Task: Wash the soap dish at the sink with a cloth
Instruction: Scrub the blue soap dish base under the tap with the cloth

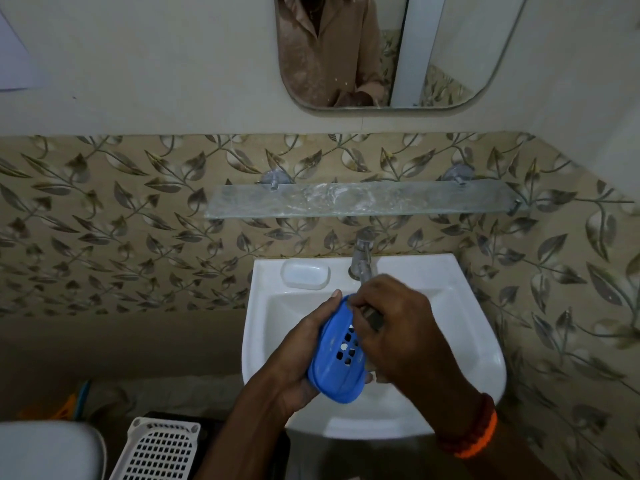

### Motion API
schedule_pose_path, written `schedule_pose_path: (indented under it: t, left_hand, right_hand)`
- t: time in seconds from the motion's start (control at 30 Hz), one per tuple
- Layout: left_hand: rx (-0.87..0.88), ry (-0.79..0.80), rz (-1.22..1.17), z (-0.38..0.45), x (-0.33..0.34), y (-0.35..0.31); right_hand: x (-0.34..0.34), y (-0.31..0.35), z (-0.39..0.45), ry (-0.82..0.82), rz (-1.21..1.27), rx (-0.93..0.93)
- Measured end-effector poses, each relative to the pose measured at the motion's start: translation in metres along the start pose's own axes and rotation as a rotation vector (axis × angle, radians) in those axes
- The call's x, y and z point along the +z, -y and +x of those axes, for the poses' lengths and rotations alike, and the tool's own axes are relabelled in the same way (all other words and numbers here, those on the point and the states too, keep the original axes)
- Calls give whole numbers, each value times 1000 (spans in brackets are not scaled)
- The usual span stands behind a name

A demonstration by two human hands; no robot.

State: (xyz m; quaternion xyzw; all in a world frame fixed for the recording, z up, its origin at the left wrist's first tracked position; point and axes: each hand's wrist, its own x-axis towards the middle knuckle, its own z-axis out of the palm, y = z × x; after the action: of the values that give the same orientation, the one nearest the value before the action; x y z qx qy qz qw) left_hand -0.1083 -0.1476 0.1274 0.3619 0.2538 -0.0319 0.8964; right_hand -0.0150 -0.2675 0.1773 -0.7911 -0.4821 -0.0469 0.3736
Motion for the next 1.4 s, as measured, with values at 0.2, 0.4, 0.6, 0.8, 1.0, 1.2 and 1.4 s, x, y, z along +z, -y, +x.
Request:
schedule_pose_path:
  t: [0.2,0.4,0.6,0.8,1.0,1.2,1.4]
  left_hand:
    - [-21,4,-39,1,1,-9]
    - [-2,44,-7,2,8,0]
    - [51,-40,0,3,4,-4]
    - [136,-114,43,1,11,1]
    - [212,-140,102,0,12,-2]
    - [260,-145,162,-1,16,-4]
    - [298,-135,216,2,17,-1]
  right_hand:
    - [13,22,-34,85,83,-122]
    - [2,0,0,-113,58,93]
    - [15,10,-18,-115,126,-16]
    - [12,-1,2,-202,218,406]
    - [8,-6,4,-177,370,553]
    - [8,-2,-3,-150,383,567]
    - [-4,-6,17,-196,458,611]
